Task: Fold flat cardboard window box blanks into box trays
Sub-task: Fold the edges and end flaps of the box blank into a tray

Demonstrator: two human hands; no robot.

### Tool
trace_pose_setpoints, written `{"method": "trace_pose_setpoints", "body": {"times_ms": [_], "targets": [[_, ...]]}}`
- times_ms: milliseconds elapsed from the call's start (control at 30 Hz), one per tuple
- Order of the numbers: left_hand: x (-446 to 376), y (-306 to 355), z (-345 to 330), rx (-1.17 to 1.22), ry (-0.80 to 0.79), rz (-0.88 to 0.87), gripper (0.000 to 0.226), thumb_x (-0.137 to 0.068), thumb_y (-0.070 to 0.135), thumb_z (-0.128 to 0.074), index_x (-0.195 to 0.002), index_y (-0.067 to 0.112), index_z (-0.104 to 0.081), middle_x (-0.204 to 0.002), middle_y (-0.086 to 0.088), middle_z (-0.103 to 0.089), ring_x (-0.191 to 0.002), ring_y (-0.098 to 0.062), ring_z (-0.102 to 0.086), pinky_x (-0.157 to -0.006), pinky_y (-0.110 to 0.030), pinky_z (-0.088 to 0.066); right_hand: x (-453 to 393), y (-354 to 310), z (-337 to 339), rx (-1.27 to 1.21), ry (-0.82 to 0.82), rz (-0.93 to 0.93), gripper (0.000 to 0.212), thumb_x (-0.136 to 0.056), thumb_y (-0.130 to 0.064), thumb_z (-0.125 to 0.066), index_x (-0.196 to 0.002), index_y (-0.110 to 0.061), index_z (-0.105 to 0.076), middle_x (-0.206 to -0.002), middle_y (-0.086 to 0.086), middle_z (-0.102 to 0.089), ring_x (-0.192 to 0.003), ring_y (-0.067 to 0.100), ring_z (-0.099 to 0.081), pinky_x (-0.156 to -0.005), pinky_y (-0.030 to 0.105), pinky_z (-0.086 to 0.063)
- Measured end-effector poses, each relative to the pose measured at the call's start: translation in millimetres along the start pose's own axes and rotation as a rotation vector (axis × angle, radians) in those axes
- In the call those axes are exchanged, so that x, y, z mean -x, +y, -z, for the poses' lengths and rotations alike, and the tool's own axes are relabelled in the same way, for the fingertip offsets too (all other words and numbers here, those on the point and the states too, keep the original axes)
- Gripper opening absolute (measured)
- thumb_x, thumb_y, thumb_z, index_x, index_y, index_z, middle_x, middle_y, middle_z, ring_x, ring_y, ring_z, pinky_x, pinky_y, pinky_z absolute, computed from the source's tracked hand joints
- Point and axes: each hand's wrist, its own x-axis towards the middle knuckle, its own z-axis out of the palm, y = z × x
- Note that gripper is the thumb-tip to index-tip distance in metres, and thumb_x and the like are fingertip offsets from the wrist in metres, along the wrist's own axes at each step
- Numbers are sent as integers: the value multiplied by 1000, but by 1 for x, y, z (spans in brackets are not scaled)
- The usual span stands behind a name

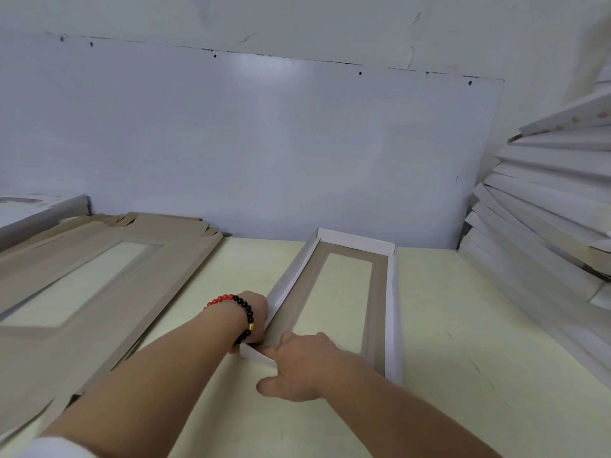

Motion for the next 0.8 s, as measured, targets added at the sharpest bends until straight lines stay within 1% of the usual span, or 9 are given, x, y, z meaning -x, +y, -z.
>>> {"method": "trace_pose_setpoints", "body": {"times_ms": [100,200,267,367,500,567,633,700,800], "targets": [[1,-4,0,98,-47,5,23,-93,10,-47,-108,3,-63,-102,-15,-70,-67,-27,-71,-66,-29,-59,1,-2,0,2,10,-11,50,-93,-51,-33,-142,-45,-24,-118,8,-46,-91,27,-46,-85,43,-31],[5,1,0,-18,-6,8,8,-90,3,-50,-90,5,-58,-76,-4,-60,-47,-15,-49,-36,-13,-41,6,-4,-5,69,121,-5,37,-100,-41,-28,-133,-30,-42,-116,9,-51,-83,24,-43,-80,42,-28],[6,4,-2,-58,20,25,9,-89,3,-52,-83,9,-54,-66,-1,-45,-47,-11,-38,-26,-12,-27,13,-4,-6,144,185,-2,35,-102,-37,-28,-129,-22,-46,-114,11,-53,-89,26,-49,-77,41,-26],[-1,-2,-12,128,45,26,26,-90,4,-49,-116,7,-50,-89,-3,-53,-56,-13,-44,-37,-18,-35,34,8,-8,231,260,-21,33,-99,-34,-37,-127,-20,-47,-115,9,-53,-103,30,-52,-87,42,-31],[-1,-12,-28,405,178,78,52,-86,10,-53,-128,17,-23,-92,-5,-49,-65,-17,-49,-49,-27,-43,83,46,-19,173,499,-177,44,-73,-51,-57,-109,-27,-60,-114,-1,-54,-113,26,-53,-90,40,-44],[-2,-15,-33,452,197,103,51,-86,13,-56,-127,16,-26,-93,-3,-54,-69,-16,-53,-52,-26,-44,106,66,-26,-45,442,-377,66,-68,-64,-60,-126,-33,-49,-142,2,-37,-137,28,-34,-103,41,-38],[-2,-14,-35,463,217,104,28,-90,23,-51,-115,16,-41,-98,0,-56,-79,-18,-56,-58,-25,-43,120,84,-38,-339,273,-487,87,-73,-67,-59,-146,-36,-23,-159,-1,-6,-148,22,-10,-114,36,-24],[-1,-6,-41,463,268,77,21,-97,36,-41,-101,17,-48,-97,1,-54,-84,-18,-55,-64,-27,-41,127,94,-46,-484,265,-516,90,-80,-58,-60,-152,-36,-9,-160,-1,-9,-145,16,-20,-111,30,-25],[8,8,-54,429,302,-7,40,-100,49,-25,-101,18,-51,-102,-1,-46,-91,-21,-54,-78,-32,-44,131,101,-50,-591,285,-492,87,-88,-45,-58,-154,-36,-2,-157,-6,-26,-137,11,-36,-101,22,-30]]}}
